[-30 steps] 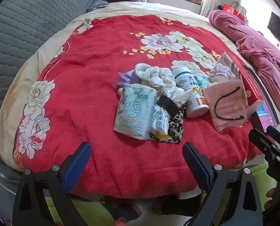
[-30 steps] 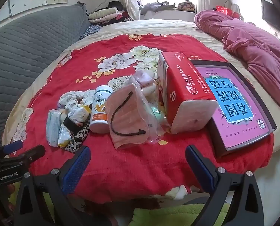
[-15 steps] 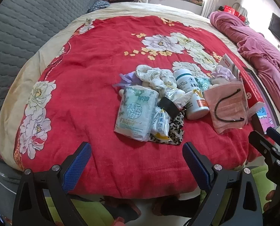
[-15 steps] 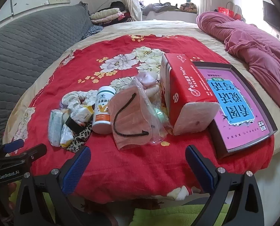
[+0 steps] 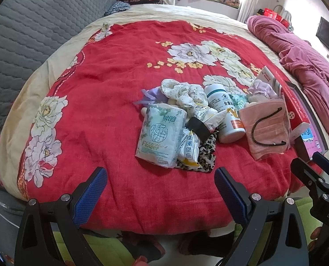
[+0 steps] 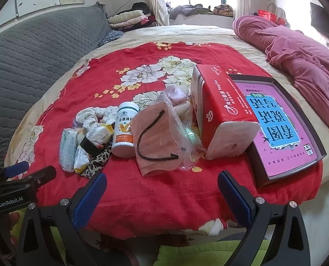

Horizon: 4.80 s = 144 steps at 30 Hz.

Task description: Organize soft objects

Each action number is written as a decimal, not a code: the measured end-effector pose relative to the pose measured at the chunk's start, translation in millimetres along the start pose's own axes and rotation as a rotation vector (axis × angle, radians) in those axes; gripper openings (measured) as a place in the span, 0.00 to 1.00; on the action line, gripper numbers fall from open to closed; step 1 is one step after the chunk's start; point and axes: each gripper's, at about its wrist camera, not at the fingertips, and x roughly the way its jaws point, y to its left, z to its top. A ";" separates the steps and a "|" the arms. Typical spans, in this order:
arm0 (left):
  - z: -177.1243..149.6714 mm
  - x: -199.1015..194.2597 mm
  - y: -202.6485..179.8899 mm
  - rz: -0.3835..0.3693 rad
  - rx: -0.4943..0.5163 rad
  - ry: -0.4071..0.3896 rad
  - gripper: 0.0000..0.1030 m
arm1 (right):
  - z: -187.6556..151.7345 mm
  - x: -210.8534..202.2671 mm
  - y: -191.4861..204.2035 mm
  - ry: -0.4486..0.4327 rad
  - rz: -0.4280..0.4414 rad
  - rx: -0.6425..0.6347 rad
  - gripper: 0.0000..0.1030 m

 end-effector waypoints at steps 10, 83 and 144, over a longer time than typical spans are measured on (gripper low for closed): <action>-0.8 -1.1 -3.0 -0.001 0.009 -0.001 0.95 | -1.1 0.6 -1.6 0.004 -0.001 0.003 0.98; 35.1 91.1 44.3 -0.184 -0.101 0.048 0.91 | 46.7 81.7 11.4 0.042 -0.056 -0.117 0.63; 81.3 -14.8 -287.9 -0.467 0.353 -0.068 0.46 | 39.8 -34.6 -286.7 -0.223 -0.101 0.462 0.07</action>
